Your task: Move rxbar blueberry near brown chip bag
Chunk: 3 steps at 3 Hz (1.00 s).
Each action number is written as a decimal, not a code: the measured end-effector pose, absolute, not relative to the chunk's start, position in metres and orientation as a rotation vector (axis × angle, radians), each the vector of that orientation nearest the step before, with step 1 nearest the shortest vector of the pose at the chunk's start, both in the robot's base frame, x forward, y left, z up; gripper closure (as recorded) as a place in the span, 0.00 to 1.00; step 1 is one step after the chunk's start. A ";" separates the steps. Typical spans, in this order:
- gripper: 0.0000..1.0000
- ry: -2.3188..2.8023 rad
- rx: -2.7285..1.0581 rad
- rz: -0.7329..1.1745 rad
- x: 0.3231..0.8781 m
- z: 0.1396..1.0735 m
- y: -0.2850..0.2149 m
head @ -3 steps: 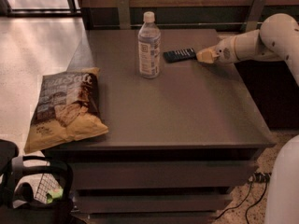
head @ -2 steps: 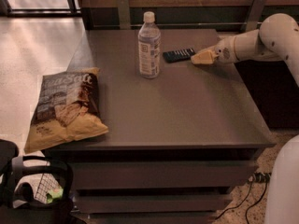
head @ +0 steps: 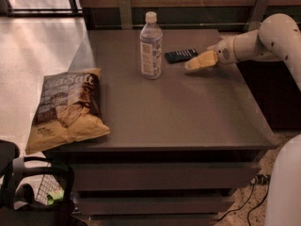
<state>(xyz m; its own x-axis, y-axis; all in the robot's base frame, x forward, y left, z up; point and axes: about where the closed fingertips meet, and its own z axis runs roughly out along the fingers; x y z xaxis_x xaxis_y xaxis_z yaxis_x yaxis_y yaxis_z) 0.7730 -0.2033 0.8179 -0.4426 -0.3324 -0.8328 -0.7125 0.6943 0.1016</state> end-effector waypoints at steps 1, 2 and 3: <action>0.00 2.051 -0.806 0.562 0.774 0.820 -0.203; 0.00 2.044 -0.872 0.519 0.779 0.836 -0.197; 0.00 2.027 -0.977 0.485 0.784 0.850 -0.184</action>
Offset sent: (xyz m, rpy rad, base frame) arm 0.0149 0.0020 0.0480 -0.1245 -0.0559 0.0650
